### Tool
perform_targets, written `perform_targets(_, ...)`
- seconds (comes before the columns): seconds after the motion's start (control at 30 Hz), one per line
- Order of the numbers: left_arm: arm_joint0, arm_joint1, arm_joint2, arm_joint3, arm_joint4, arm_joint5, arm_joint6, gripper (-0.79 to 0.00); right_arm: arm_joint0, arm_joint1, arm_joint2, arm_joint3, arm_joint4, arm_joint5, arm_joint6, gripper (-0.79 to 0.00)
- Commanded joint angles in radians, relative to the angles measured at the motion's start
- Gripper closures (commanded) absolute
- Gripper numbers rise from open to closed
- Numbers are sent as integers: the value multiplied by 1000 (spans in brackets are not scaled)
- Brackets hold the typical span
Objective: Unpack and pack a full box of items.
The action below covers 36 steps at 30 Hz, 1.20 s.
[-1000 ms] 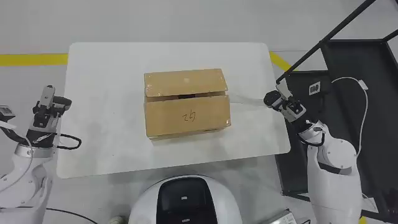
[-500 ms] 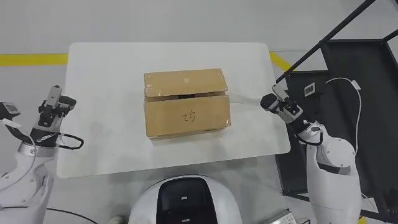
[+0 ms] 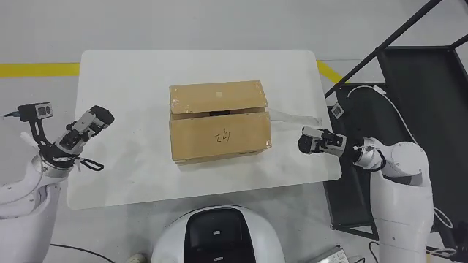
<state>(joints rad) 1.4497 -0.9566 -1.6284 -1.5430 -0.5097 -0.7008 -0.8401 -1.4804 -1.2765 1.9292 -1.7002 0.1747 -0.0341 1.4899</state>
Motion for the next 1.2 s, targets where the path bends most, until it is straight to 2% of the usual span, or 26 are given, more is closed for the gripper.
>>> perform_targets(0.0,-37,3,6,39,-44,2,-98,-785,25,4,-18,20,15,0,6,-785)
perform_targets(0.13,-107,4,39,105,-90,10,-193,-785,74,7,-61,62,69,-21,-24,-785)
perform_targets(0.77,-107,4,39,105,-90,10,-193,-785,73,7,-63,59,68,-24,-28,-785)
perform_targets(0.83,-107,4,39,105,-90,10,-193,-785,73,9,-95,47,58,-47,-29,-785)
perform_targets(0.93,-106,3,49,81,-76,31,-186,-785,99,17,-140,68,53,-85,46,-785)
perform_targets(1.07,-138,4,70,103,-90,15,-269,-785,138,36,-201,108,52,-110,46,-785)
perform_targets(1.17,-181,6,94,130,-111,42,-321,-785,170,55,-239,132,61,-133,46,-785)
